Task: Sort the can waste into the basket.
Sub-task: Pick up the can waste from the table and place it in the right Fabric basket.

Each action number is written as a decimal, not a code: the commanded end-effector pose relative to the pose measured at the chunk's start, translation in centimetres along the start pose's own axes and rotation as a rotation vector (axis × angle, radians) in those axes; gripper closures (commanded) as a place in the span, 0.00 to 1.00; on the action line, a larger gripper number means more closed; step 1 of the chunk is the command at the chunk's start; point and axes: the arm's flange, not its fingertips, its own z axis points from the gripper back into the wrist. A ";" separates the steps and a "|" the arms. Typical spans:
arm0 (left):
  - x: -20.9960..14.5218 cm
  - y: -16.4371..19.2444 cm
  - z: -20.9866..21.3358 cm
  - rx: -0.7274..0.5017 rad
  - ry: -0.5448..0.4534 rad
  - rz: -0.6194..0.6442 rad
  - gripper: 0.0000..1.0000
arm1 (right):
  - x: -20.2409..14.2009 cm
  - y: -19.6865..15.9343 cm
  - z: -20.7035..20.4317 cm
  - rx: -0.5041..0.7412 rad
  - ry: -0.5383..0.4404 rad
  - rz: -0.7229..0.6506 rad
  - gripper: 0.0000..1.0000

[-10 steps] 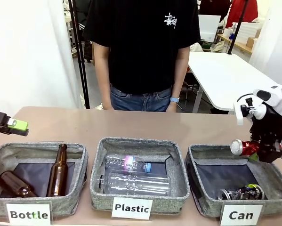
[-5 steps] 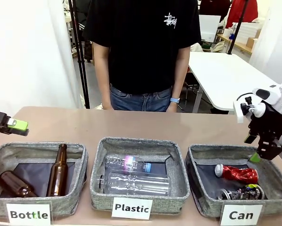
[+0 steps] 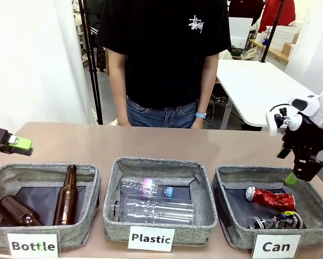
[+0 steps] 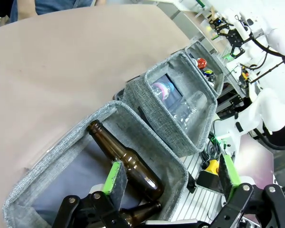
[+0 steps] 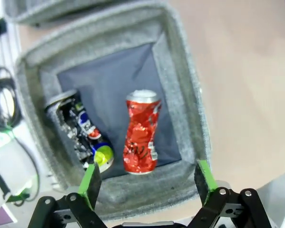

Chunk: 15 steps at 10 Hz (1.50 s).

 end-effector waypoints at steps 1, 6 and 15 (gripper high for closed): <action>-0.2 -0.2 0.2 -0.010 0.009 0.002 0.00 | 0.6 -1.7 -0.2 0.033 -0.118 -0.064 0.00; -0.2 -0.2 0.2 -0.010 0.009 0.002 0.00 | 2.3 -7.1 -0.1 0.370 -0.796 -0.653 0.00; -0.2 -0.2 0.2 -0.010 0.009 0.002 0.00 | -2.9 -9.0 -5.7 0.672 -0.969 -0.760 0.00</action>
